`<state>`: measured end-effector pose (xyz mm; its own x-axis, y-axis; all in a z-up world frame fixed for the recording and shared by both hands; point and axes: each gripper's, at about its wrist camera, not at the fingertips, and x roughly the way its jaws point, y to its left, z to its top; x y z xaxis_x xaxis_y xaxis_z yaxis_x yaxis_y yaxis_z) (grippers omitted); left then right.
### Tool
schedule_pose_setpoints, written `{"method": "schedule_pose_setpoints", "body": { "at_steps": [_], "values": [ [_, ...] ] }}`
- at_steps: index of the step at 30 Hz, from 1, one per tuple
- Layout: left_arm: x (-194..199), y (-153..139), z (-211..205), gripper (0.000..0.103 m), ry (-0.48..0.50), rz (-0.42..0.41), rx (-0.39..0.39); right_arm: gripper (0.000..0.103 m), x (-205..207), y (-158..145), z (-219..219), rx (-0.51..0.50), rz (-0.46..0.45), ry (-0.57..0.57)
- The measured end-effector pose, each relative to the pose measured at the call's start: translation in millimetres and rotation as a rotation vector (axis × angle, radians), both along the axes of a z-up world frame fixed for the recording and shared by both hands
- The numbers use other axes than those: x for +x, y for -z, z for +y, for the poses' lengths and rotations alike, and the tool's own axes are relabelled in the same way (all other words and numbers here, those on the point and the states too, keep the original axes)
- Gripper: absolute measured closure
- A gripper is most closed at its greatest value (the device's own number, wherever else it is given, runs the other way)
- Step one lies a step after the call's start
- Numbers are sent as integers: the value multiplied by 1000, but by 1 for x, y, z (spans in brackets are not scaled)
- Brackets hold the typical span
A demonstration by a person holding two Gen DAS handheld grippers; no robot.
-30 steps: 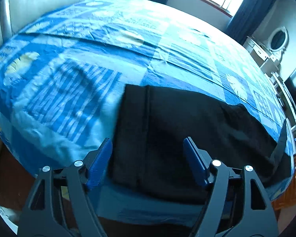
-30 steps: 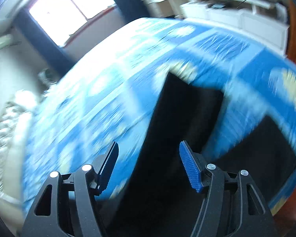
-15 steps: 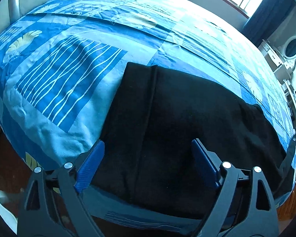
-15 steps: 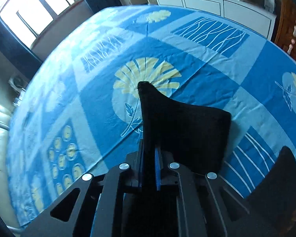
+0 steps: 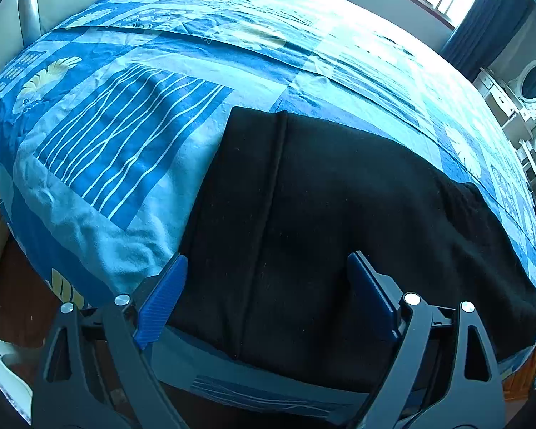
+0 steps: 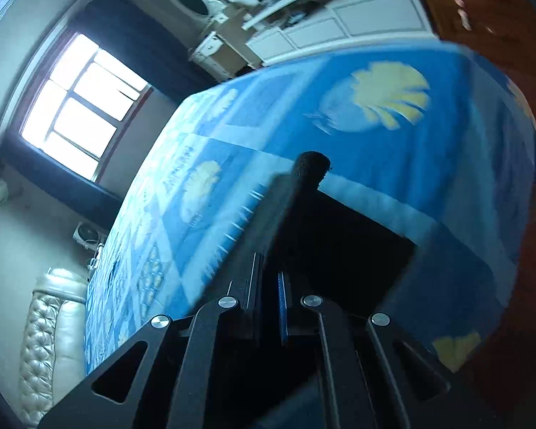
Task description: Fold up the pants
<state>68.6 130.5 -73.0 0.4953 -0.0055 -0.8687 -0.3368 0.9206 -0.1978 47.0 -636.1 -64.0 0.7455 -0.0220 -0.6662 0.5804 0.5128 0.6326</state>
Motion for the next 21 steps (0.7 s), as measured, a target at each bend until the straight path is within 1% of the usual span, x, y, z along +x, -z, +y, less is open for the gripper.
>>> {"method": "schedule_pose_setpoints", "body": {
  "at_steps": [2,4,8,11,13,14,16,18,20,21],
  "values": [
    [0,1,-1,13,2,1,4,96,-7,21,-4,64,7,20],
    [-1,1,-1,12,3,4,7,96,-11,32,-4,95,0,37],
    [-1,1,-1,12,-1,6,9,97,-12,33,-2,99,-27,49],
    [-1,1,-1,12,-1,8,10,97,-18,31,-6,107,-52,84],
    [-1,1,-1,12,1,8,10,97,-17,39,-11,148,-48,102],
    [-1,1,-1,12,5,10,11,97,-17,45,-13,183,-56,109],
    [-1,2,-1,12,8,10,9,96,-19,51,-12,232,-91,123],
    [-1,2,-1,12,13,11,11,92,-20,48,-6,242,-117,122],
    [-1,2,-1,12,15,10,11,81,-19,41,6,232,-128,92],
    [-1,2,-1,12,16,9,10,71,-19,38,13,229,-136,82]
  ]
}}
